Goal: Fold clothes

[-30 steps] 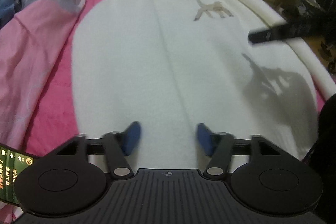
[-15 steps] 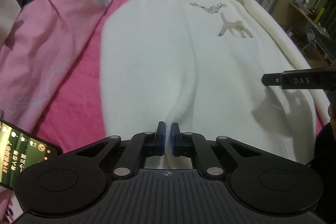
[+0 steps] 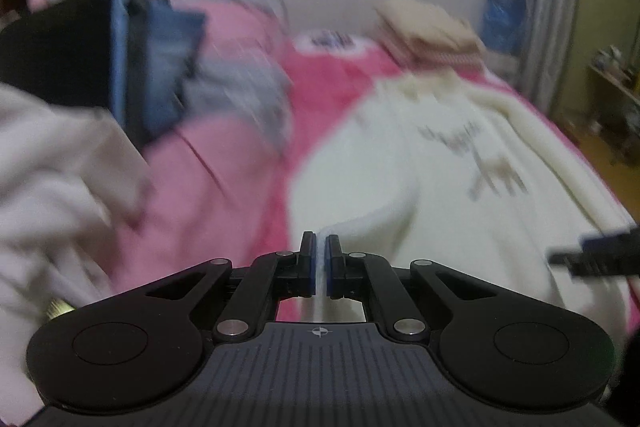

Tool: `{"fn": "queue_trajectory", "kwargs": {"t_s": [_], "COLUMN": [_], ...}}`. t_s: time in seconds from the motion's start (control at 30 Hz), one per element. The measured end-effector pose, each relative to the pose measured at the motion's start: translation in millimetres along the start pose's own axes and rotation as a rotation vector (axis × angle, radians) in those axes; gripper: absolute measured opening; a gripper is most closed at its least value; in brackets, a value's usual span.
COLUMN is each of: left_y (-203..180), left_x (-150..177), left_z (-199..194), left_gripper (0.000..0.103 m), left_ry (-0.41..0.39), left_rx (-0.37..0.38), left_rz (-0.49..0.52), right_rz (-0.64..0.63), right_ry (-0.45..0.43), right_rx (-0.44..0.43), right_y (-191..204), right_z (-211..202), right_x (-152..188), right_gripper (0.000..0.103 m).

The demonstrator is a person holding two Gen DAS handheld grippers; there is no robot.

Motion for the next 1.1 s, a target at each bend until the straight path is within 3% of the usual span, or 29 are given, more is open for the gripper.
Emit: {"fn": "queue_trajectory", "kwargs": {"t_s": [0.23, 0.47, 0.67, 0.83, 1.1], "left_y": [35.6, 71.6, 106.8, 133.3, 133.1], "left_x": [-65.5, -115.4, -125.9, -108.6, -95.1], "left_z": [-4.4, -0.2, 19.2, 41.2, 43.4], "left_gripper": [0.002, 0.002, 0.002, 0.004, 0.032], "left_ry": [-0.155, -0.24, -0.222, -0.125, -0.058], "left_rx": [-0.121, -0.232, -0.338, -0.422, -0.435], "left_rz": [0.044, 0.076, 0.052, 0.02, 0.05], "right_rz": [0.027, 0.029, 0.025, 0.025, 0.022], "right_ry": [0.006, 0.01, 0.015, 0.024, 0.04], "right_rx": [-0.026, -0.028, -0.033, -0.036, -0.033], "right_y": [-1.4, 0.2, 0.9, 0.7, -0.7], "right_z": [0.8, 3.5, 4.8, 6.6, 11.4], "right_x": [-1.2, -1.1, -0.4, 0.3, 1.5], "right_gripper": [0.062, 0.062, 0.062, 0.062, 0.062]}}
Point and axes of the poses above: each gripper's, at about its wrist camera, not at the fingertips, and z roughly the way its jaws point, y to its left, x to its underside, the point moved 7 cm from there along z, roughly the way its jaws point, and after that the axes turned 8 degrees about x, right-handed, at the moved point
